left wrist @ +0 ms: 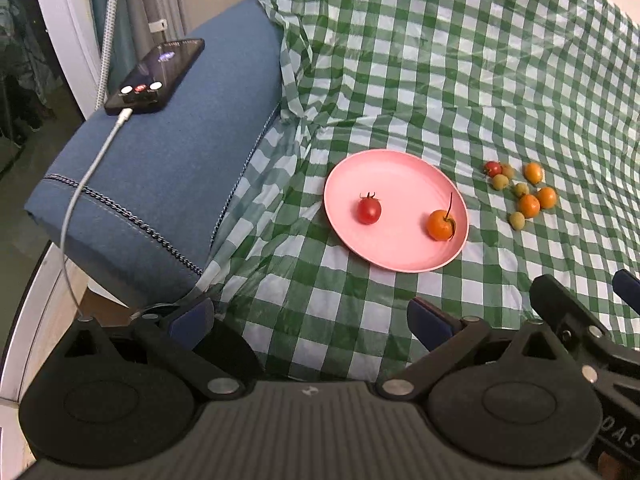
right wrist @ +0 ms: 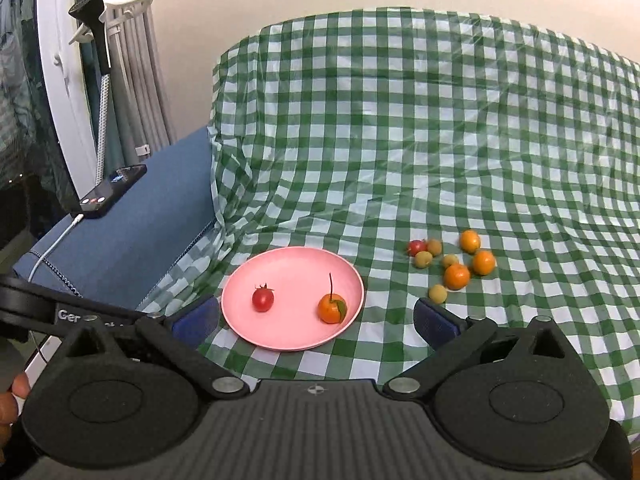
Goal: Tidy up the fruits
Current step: 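Lift both tools away from the plate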
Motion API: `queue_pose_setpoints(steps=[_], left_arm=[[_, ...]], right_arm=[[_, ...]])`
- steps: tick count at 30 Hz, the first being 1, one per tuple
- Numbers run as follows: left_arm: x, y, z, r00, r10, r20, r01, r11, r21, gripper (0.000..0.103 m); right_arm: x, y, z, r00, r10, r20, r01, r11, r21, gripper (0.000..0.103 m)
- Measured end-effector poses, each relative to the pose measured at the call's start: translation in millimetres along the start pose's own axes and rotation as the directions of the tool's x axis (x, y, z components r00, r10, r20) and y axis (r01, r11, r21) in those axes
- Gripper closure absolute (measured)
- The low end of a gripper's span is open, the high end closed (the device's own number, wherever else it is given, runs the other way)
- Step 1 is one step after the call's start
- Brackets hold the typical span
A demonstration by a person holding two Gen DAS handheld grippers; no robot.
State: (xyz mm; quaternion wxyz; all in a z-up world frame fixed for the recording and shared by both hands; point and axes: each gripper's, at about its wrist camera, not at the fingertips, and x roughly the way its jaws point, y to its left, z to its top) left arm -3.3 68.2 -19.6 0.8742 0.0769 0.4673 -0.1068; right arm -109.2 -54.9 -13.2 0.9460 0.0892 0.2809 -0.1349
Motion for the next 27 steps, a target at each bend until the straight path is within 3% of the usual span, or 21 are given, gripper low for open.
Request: queue_pose_setpoints(steps=[10, 27], left_arm=[[-16, 0, -9, 1.0, -0.004, 0.031, 0.004, 1.0, 0.006, 0.0], [-12, -5, -5, 1.0, 0.005, 0.013, -0.006, 0.999, 0.038, 0.0]], right_arm=[[-16, 2, -4, 1.0, -0.013, 0.019, 0.013, 1.0, 0.013, 0.001], [-15, -5, -6, 0.999, -0.023, 0.025, 0.022, 0.999, 0.033, 0.001]])
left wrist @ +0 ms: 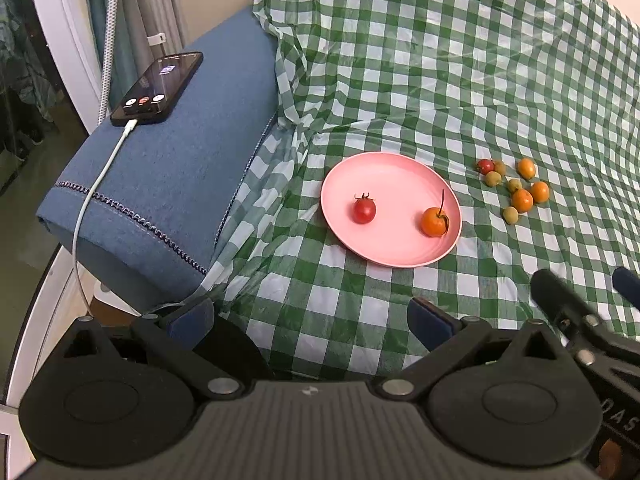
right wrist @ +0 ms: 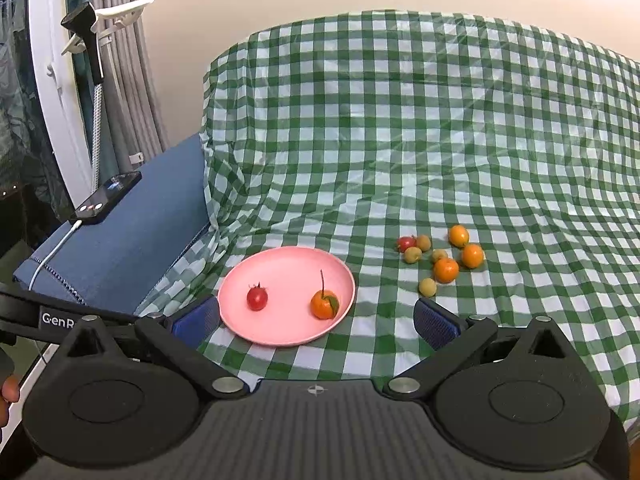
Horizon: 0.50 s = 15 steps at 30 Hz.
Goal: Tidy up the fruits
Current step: 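Lift both tools away from the plate, then grasp a yellow fruit with the left tool while the right tool grasps an orange mandarin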
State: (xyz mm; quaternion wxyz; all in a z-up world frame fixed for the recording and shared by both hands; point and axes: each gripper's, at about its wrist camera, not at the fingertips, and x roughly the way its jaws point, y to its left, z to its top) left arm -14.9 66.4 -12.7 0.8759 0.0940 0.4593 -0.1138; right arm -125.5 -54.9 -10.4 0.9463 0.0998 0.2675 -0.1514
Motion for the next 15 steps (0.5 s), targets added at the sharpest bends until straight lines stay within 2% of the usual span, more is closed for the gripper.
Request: queue_pose_setpoints(steps=[3, 6, 12, 15], left_arm=[[7, -7, 11, 1.0, 0.004, -0.012, -0.004, 1.0, 0.009, 0.0], [18, -23, 29, 1.0, -0.006, -0.031, 0.006, 1.0, 0.014, 0.0], [52, -82, 77, 0.997, -0.048, -0.052, 0.051, 0.998, 0.041, 0.0], [89, -120, 105, 0.991, -0.077, -0.105, 0.083, 0.995, 0.055, 0.0]], right_arm=[[3, -11, 3, 0.999, -0.029, 0.026, 0.03, 0.999, -0.015, 0.001], [14, -37, 5, 0.994, -0.096, 0.043, 0.095, 0.995, 0.017, 0.001], [57, -112, -1, 0.973, -0.23, -0.004, 0.228, 0.962, 0.151, 0.001], [95, -144, -6, 0.96, -0.276, -0.045, 0.28, 0.943, 0.18, 0.001]])
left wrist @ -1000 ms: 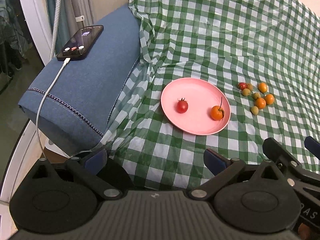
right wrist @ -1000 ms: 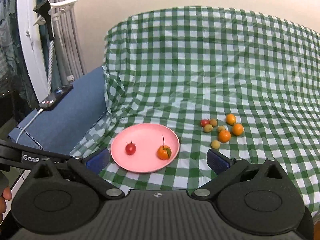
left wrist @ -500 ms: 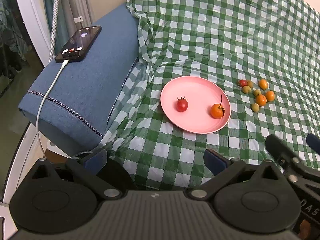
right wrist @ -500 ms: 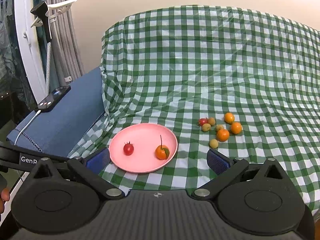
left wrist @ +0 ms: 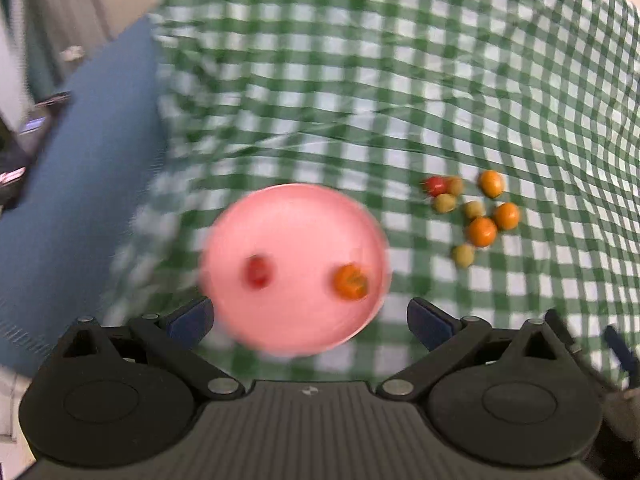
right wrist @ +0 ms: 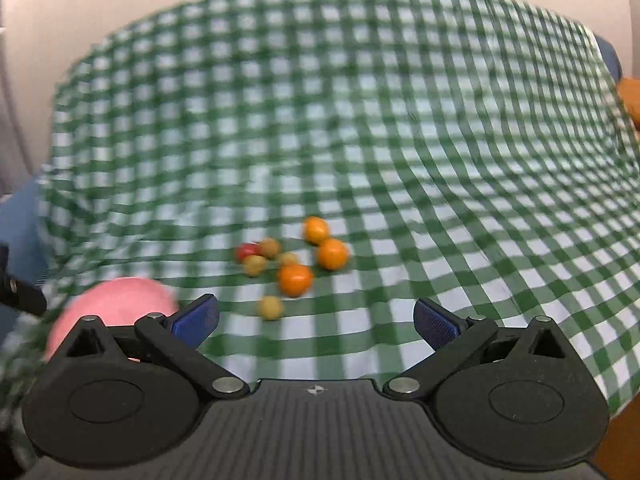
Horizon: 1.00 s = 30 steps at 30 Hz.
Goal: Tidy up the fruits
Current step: 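Grasp a yellow fruit with the left tool while the right tool grasps an orange mandarin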
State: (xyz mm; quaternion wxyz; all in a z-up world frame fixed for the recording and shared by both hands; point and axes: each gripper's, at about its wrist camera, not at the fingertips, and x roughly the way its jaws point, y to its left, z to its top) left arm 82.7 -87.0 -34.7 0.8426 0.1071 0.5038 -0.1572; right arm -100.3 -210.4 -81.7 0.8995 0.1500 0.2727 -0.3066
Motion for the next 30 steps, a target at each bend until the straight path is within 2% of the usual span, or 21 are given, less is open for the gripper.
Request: queue_pose_setpoints(steps=[5, 10, 13, 16, 18, 20, 21, 22, 23, 24, 25, 26, 28, 30], left_arm=[[72, -53, 54, 0.998, 0.002, -0.059, -0.001, 1.0, 0.017, 0.0], [140, -100, 87, 0.995, 0.015, -0.102, -0.008, 0.997, 0.073, 0.0], [175, -116, 97, 0.989, -0.013, -0.147, 0.027, 0.995, 0.095, 0.0], [203, -118, 103, 0.987, -0.001, -0.162, 0.014, 0.997, 0.079, 0.0], [215, -118, 105, 0.983, -0.043, -0.18, 0.054, 0.997, 0.056, 0.0], [225, -118, 107, 0.973, -0.075, -0.219, 0.085, 0.996, 0.037, 0.0], [230, -118, 107, 0.966, -0.094, -0.242, 0.105, 0.994, 0.032, 0.0], [232, -117, 107, 0.962, -0.106, -0.252, 0.116, 0.993, 0.026, 0.0], [234, -116, 107, 0.962, -0.108, -0.25, 0.116, 0.993, 0.02, 0.0], [234, -115, 108, 0.964, -0.108, -0.243, 0.115, 0.993, 0.016, 0.006], [233, -115, 109, 0.967, -0.108, -0.232, 0.115, 0.993, 0.016, 0.012], [230, -115, 109, 0.97, -0.107, -0.219, 0.116, 0.993, 0.029, 0.028], [225, -117, 110, 0.968, -0.101, -0.232, 0.118, 0.991, 0.061, 0.074], [220, -112, 107, 0.958, -0.127, -0.257, 0.138, 0.99, 0.028, 0.074]], right_arm=[[81, -11, 1, 0.998, -0.015, -0.062, 0.016, 1.0, 0.014, 0.001], [151, -2, 6, 0.992, 0.031, -0.122, -0.031, 1.0, 0.002, 0.001], [177, 2, 7, 0.989, 0.048, -0.138, -0.049, 0.999, -0.004, 0.001], [194, 6, 5, 0.989, 0.04, -0.142, -0.044, 0.999, -0.026, 0.001], [197, 9, 2, 0.993, 0.004, -0.122, -0.013, 0.998, -0.068, 0.002], [197, 14, 0, 0.993, -0.026, -0.112, 0.012, 0.992, -0.126, 0.012], [196, 15, 0, 0.994, -0.027, -0.104, 0.012, 0.99, -0.142, 0.022], [193, 15, 0, 0.995, -0.02, -0.094, 0.006, 0.988, -0.154, 0.028], [192, 16, 0, 0.996, -0.01, -0.086, -0.004, 0.986, -0.167, 0.042], [191, 17, 0, 0.997, 0.002, -0.081, -0.017, 0.984, -0.179, 0.058], [189, 19, -1, 0.997, 0.01, -0.078, -0.025, 0.981, -0.193, 0.063], [188, 21, -1, 0.997, 0.004, -0.077, -0.02, 0.978, -0.207, 0.063], [186, 19, -1, 0.997, 0.008, -0.077, -0.023, 0.979, -0.201, 0.063], [187, 16, 0, 0.997, 0.008, -0.076, -0.022, 0.982, -0.187, 0.063]])
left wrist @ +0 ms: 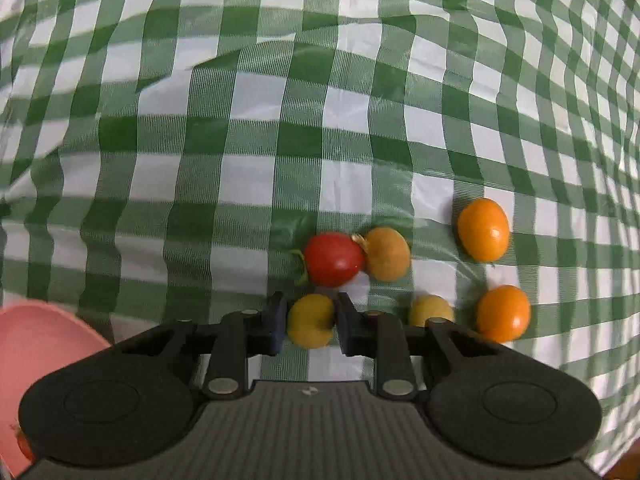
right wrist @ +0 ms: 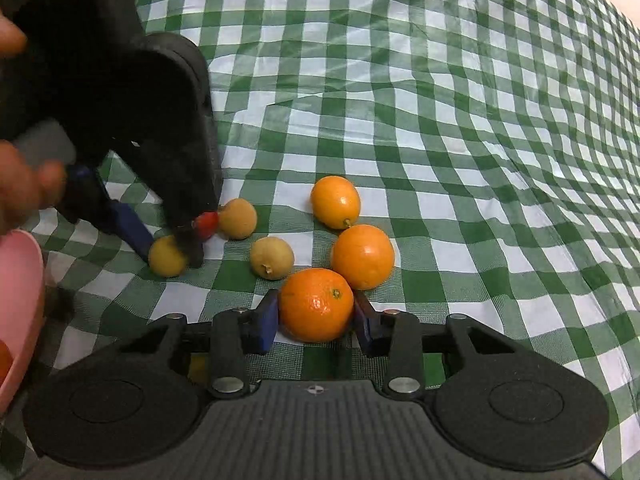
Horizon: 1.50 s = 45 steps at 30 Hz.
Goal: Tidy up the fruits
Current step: 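Grasp a yellow fruit with the left tool while the right tool grasps an orange mandarin, then carry both fruits to the pink plate and open both tools to release them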
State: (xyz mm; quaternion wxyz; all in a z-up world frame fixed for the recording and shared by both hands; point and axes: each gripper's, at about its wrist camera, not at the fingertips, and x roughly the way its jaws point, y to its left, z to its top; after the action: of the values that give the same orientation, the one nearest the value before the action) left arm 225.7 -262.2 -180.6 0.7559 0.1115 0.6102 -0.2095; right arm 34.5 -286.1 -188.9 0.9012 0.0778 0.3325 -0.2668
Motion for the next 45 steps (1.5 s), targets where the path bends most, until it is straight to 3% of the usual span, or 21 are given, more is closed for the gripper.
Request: queue_pose_setpoints(steps=[9, 14, 18, 24, 31, 38, 45], left_arm=[[-34, 3, -18, 0.999, -0.01, 0.044, 0.01, 1.0, -0.004, 0.074], [-78, 14, -59, 0.995, -0.036, 0.091, 0.034, 0.999, 0.033, 0.074], [-123, 36, -106, 0.994, -0.015, 0.111, 0.011, 0.999, 0.038, 0.074], [-169, 79, -173, 0.987, 0.083, 0.14, -0.085, 0.996, 0.007, 0.074], [-214, 127, -232, 0.981, 0.106, 0.164, -0.095, 0.993, -0.074, 0.074], [-242, 159, -276, 0.975, 0.088, 0.202, -0.064, 0.99, -0.123, 0.074], [-255, 182, -289, 0.97, 0.061, 0.236, -0.024, 0.987, -0.158, 0.074]], right_arm=[[-15, -13, 0, 0.999, 0.008, 0.033, -0.01, 0.998, 0.058, 0.063], [-49, -27, 5, 0.998, 0.011, 0.057, -0.017, 0.994, 0.105, 0.063], [-92, -27, -3, 0.996, 0.054, 0.071, -0.061, 0.994, 0.096, 0.063], [-169, -4, -27, 0.99, 0.121, 0.067, -0.125, 0.991, 0.045, 0.063], [-234, 38, -37, 0.969, 0.241, 0.059, -0.239, 0.97, -0.041, 0.063], [-279, 75, -33, 0.951, 0.3, 0.075, -0.292, 0.951, -0.101, 0.063], [-301, 83, -34, 0.958, 0.272, 0.091, -0.263, 0.96, -0.101, 0.063]])
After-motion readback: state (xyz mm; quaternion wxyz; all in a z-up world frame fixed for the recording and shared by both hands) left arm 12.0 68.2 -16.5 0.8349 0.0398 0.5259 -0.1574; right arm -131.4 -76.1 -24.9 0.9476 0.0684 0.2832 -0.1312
